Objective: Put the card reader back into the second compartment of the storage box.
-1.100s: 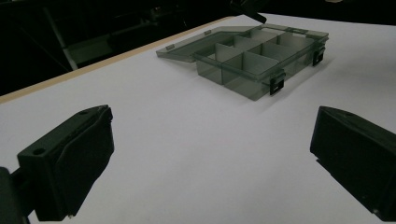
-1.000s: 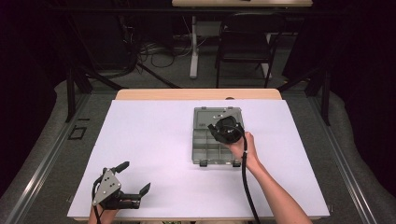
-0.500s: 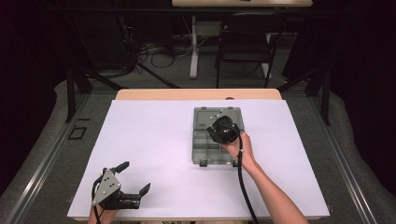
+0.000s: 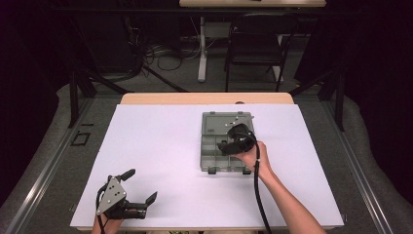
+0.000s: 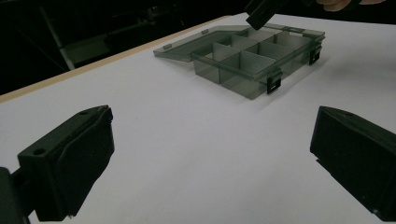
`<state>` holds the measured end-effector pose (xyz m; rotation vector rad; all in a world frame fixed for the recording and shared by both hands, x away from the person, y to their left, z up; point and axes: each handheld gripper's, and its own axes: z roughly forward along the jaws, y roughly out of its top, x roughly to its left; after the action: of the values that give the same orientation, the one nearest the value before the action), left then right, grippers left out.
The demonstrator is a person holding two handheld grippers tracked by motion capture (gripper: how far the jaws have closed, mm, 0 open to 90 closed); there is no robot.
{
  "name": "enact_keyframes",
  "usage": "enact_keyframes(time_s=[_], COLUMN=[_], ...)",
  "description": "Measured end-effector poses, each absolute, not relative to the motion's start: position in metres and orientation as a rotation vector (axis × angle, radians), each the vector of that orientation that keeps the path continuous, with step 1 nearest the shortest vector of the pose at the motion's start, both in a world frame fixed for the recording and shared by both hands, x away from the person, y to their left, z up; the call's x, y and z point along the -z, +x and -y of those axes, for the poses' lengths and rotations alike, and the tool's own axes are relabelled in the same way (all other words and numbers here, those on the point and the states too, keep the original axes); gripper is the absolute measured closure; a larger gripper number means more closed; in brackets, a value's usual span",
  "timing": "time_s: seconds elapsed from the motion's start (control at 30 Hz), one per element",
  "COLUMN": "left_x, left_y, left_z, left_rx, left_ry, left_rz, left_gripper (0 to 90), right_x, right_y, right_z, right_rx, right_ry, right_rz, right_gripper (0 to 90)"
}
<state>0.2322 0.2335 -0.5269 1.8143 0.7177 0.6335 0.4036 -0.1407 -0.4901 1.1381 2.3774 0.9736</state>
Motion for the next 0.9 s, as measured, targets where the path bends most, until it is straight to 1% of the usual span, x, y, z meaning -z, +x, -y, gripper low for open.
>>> enact_keyframes(time_s=[0.07,0.13,0.43,0.9], left_x=[0.527,0.527,0.526,0.526], left_y=[0.232,0.232,0.231,0.232], left_z=[-0.234,-0.234,-0.234,-0.233], left_rx=[-0.634,-0.636,-0.632,-0.633], left_ry=[1.815,1.815,1.815,1.817], left_rz=[-0.717,-0.716,-0.716,-0.715], left_gripper=[0.0,0.0,0.0,0.0], right_x=[0.488,0.485,0.476,0.467], right_y=[0.400,0.395,0.369,0.338], right_z=[0.143,0.146,0.152,0.161], right_rx=[-0.999,-1.029,-1.125,-1.202], right_ry=[1.125,1.095,0.989,0.900], right_rz=[-2.387,-2.401,-2.439,-2.433], right_gripper=[19.1,14.7,4.8,3.1])
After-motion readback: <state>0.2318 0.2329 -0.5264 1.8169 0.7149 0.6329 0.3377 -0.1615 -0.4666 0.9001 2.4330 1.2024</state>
